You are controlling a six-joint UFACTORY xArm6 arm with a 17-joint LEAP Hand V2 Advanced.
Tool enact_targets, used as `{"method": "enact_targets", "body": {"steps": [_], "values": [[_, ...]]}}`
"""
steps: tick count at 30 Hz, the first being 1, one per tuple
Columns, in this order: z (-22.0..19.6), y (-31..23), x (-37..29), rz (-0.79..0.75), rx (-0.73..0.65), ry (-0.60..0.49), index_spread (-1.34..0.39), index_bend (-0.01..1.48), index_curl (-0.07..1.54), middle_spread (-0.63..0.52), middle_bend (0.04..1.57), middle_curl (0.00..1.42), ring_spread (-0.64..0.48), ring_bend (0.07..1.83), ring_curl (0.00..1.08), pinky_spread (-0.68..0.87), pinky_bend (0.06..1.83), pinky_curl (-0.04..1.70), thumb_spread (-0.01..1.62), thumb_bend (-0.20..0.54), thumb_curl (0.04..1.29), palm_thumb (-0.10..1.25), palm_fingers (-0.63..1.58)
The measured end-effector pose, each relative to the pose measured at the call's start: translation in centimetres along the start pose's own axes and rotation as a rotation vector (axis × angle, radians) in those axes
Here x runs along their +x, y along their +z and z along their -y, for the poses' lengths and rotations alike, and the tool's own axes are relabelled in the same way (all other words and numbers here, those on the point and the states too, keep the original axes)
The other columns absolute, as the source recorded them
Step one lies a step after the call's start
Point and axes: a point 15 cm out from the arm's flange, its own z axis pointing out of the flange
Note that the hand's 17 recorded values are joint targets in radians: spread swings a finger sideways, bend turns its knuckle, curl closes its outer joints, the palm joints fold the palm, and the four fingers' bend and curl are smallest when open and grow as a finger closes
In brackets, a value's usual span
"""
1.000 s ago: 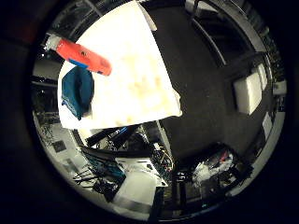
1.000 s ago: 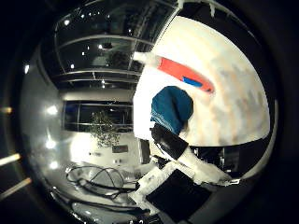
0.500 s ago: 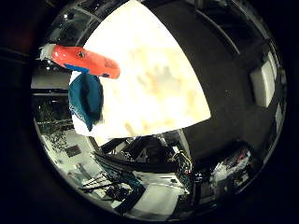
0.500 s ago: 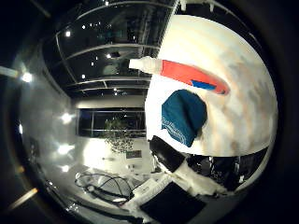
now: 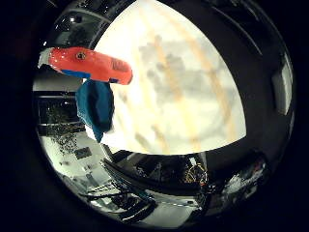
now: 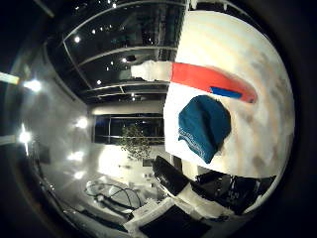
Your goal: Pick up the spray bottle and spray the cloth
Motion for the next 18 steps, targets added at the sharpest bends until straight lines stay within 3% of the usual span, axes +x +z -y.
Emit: {"method": "enact_targets", "body": {"steps": [18], "values": [[1.3,3.7,-2.1,0.004,-0.049,-0.069,-0.16,0.15,0.25,0.2,0.22,0.34,0.24,0.35,0.26,0.39,0.48,0.3,1.0,-0.027,0.3,0.48,0.02]]}}
